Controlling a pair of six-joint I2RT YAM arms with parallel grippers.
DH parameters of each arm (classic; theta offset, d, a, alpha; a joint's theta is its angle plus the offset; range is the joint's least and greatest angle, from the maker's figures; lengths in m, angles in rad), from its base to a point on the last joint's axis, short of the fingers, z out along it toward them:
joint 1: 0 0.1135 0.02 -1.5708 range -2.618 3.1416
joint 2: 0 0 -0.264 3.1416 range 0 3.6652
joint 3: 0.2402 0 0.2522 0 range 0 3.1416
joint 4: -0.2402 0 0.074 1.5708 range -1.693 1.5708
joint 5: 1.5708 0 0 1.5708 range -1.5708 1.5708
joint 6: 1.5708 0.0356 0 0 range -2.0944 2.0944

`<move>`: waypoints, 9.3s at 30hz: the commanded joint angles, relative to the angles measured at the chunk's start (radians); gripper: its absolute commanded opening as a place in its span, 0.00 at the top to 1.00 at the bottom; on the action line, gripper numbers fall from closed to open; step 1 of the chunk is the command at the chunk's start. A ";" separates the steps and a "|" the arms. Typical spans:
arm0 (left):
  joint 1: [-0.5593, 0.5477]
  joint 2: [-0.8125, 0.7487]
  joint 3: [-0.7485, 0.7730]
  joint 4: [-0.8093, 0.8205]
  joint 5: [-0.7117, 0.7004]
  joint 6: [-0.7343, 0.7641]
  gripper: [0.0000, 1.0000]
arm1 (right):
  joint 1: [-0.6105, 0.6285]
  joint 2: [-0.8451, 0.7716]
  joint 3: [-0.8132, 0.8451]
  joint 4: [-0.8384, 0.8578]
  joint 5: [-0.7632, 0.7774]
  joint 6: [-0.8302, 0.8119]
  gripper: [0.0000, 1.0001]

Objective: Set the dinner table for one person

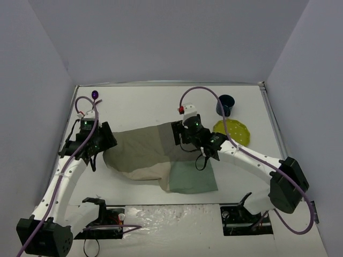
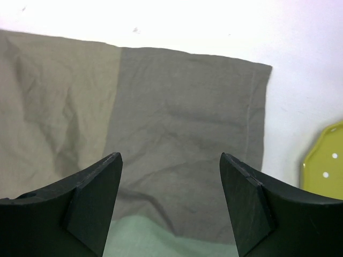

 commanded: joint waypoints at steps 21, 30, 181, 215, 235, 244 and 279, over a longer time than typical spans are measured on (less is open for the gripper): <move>0.328 0.490 0.136 0.277 0.025 0.024 0.05 | -0.382 0.563 0.460 -0.010 -0.367 -0.218 0.13; 0.347 0.624 0.174 0.311 0.086 0.077 0.05 | -0.404 0.656 0.489 -0.011 -0.436 -0.283 0.13; -0.018 1.525 1.485 0.505 -0.172 0.579 0.84 | -0.407 0.272 0.060 -0.047 -0.047 0.208 0.79; 0.037 0.910 0.482 0.353 -0.254 0.141 0.03 | -0.124 0.361 0.091 0.063 -0.176 -0.007 0.08; 0.167 1.227 0.857 0.202 -0.162 0.182 0.03 | -0.120 0.572 0.181 0.065 -0.202 0.073 0.06; 0.187 1.290 0.937 0.182 -0.143 0.193 0.03 | -0.106 0.550 0.180 0.061 -0.199 0.104 0.06; 0.019 0.689 0.277 0.359 -0.079 -0.006 0.03 | -0.386 0.307 -0.063 0.300 -0.254 0.252 0.78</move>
